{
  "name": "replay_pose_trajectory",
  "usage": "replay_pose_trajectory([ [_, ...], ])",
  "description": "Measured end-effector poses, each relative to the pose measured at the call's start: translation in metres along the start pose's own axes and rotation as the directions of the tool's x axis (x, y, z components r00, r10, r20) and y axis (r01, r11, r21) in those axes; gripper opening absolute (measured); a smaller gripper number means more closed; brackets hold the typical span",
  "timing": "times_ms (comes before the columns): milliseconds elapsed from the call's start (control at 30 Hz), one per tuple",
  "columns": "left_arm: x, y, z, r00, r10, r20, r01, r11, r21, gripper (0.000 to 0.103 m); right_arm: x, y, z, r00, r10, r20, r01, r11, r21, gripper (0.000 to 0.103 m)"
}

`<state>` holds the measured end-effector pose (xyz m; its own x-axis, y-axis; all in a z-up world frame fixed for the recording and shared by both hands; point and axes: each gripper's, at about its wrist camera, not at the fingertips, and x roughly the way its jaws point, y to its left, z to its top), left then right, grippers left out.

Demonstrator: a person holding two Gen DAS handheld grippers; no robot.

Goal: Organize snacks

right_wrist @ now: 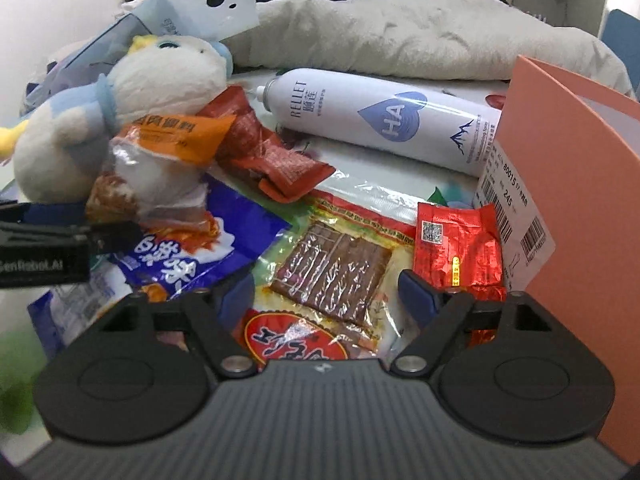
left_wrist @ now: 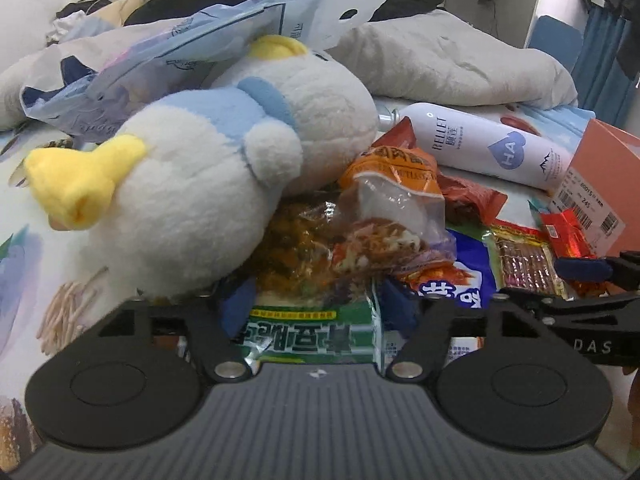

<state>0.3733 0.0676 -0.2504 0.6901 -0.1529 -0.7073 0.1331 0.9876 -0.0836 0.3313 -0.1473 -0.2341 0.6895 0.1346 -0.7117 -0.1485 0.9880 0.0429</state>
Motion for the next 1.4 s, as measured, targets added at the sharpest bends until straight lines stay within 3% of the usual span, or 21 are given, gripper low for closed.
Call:
replay_pose_trajectory([
  [300,-0.018,-0.006,-0.012,1.000,0.001,-0.023,-0.001,1.000,-0.019,0.025,-0.020,0.008,-0.016,0.999,0.047,-0.024,-0.047,0.998,-0.038,0.067],
  [667,-0.054,-0.009,-0.046,0.999,-0.009,-0.050,0.005,0.997,-0.077,0.021,-0.050,0.008,-0.041,0.996,0.074,-0.045,-0.077,0.994,-0.073,0.058],
  [700,-0.057,-0.011,-0.049,0.998,-0.015,-0.055,0.010,0.997,-0.080,0.009,-0.053,0.008,-0.043,0.996,0.077,-0.048,-0.081,0.994,-0.076,0.057],
  [733,-0.060,-0.012,-0.052,0.998,-0.015,-0.062,0.010,0.996,-0.084,0.006,-0.056,0.008,-0.046,0.996,0.080,-0.049,-0.083,0.993,-0.080,0.057],
  [1100,-0.093,-0.015,-0.069,0.997,-0.056,-0.054,0.047,0.986,-0.161,0.006,-0.081,0.005,-0.069,0.993,0.104,-0.059,-0.109,0.989,-0.099,0.054],
  [1267,-0.103,-0.014,-0.053,0.991,-0.131,-0.003,0.127,0.972,-0.198,0.007,-0.088,-0.001,-0.070,0.993,0.111,-0.046,-0.114,0.992,-0.062,0.055],
  [1300,-0.103,-0.015,-0.049,0.990,-0.143,0.002,0.141,0.970,-0.199,0.012,-0.091,-0.001,-0.070,0.994,0.109,-0.027,-0.111,0.993,-0.050,0.055],
  [1367,-0.103,-0.017,-0.042,0.986,-0.166,0.013,0.165,0.964,-0.210,0.035,-0.096,-0.001,-0.069,0.994,0.110,0.005,-0.110,0.993,-0.045,0.056],
  [1400,-0.103,-0.018,-0.038,0.984,-0.176,0.025,0.177,0.958,-0.224,0.057,-0.097,0.000,-0.068,0.994,0.112,0.020,-0.111,0.993,-0.049,0.060],
])
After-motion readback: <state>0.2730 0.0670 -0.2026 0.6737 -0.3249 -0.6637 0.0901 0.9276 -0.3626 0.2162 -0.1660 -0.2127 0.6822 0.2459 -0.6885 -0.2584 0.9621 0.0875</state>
